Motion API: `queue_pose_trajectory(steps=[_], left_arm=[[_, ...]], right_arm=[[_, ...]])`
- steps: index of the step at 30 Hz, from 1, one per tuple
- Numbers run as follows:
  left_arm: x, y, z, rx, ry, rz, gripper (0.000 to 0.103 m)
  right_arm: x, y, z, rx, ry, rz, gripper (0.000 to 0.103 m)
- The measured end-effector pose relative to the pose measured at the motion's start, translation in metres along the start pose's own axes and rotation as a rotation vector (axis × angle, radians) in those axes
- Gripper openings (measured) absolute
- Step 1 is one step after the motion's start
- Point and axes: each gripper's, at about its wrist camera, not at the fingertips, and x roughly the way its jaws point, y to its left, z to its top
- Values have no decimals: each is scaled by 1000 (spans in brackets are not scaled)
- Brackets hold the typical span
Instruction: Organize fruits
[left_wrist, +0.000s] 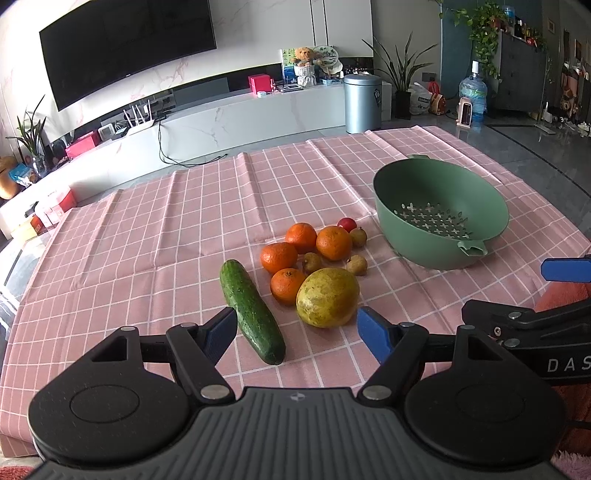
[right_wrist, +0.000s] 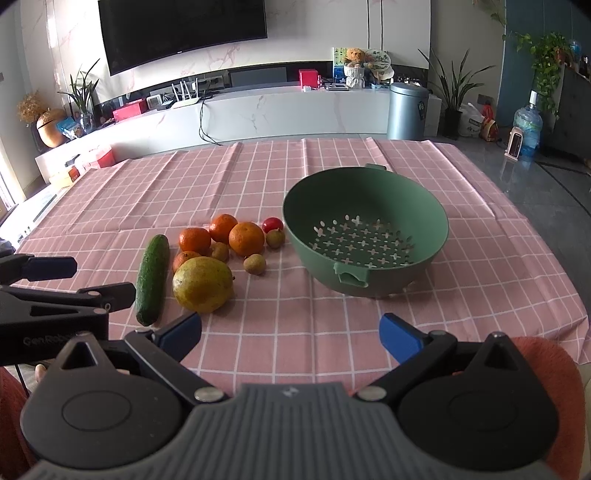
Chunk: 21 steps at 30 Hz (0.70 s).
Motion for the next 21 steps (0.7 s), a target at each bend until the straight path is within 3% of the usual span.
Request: queue_pose_trajectory(steps=[21], left_arm=[[0,2,0,-4,7,-5,87]], right_arm=[[5,-1,-1,10,17,-6,98]])
